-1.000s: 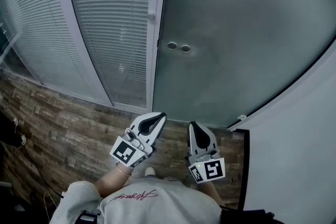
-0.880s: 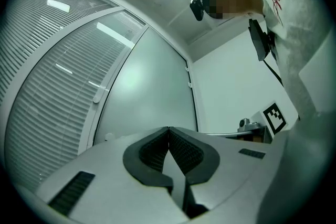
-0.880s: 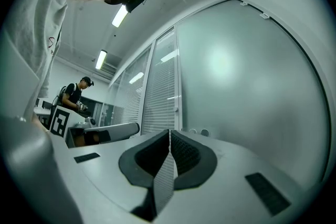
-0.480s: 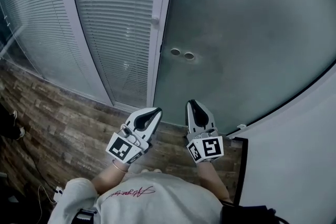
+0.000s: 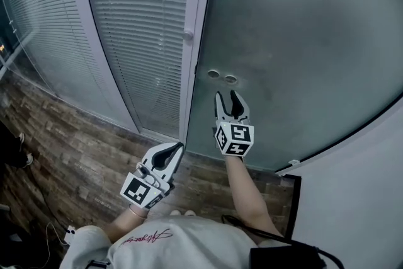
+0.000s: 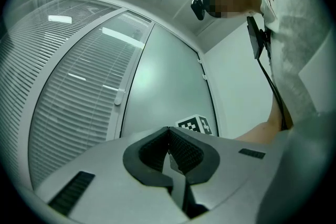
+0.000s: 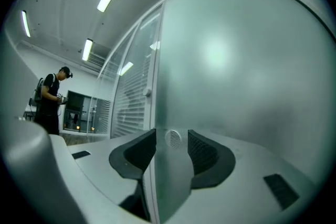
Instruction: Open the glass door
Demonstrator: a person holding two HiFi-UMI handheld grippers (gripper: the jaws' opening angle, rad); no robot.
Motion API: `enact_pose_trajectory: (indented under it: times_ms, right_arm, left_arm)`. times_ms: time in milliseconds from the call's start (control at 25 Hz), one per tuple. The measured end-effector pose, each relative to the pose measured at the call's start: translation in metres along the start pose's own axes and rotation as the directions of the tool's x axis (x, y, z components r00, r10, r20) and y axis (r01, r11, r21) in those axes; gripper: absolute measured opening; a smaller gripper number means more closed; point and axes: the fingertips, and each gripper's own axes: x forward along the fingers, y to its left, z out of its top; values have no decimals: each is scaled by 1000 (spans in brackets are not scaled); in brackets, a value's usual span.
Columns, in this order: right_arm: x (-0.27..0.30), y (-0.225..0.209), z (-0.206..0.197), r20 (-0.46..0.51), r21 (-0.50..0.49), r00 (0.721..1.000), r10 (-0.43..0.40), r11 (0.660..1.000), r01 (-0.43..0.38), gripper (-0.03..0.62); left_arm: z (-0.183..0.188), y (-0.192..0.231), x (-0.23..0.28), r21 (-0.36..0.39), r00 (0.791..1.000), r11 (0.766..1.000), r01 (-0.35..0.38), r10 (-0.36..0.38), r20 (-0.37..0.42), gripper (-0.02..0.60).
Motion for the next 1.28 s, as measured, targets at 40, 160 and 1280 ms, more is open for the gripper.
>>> enact_pose_trajectory:
  times_ms: [40,160,1280]
  right_arm:
    - [9,-6,-2,-2,8,1000,-27,1000,27,177]
    - [31,-18,-7,-5,5,996,-90,996,90,189]
    - [102,-41,-38,-71,-28,964,-258,966,256,149]
  left_arm:
    - [0,3,-3,3,1000,1000,-12,12,-5,12]
    - [-3,13,-16,11,999,999,-42,43,-29,12]
    - [-2,35,-54,35,990,993,-109,111,-84,12]
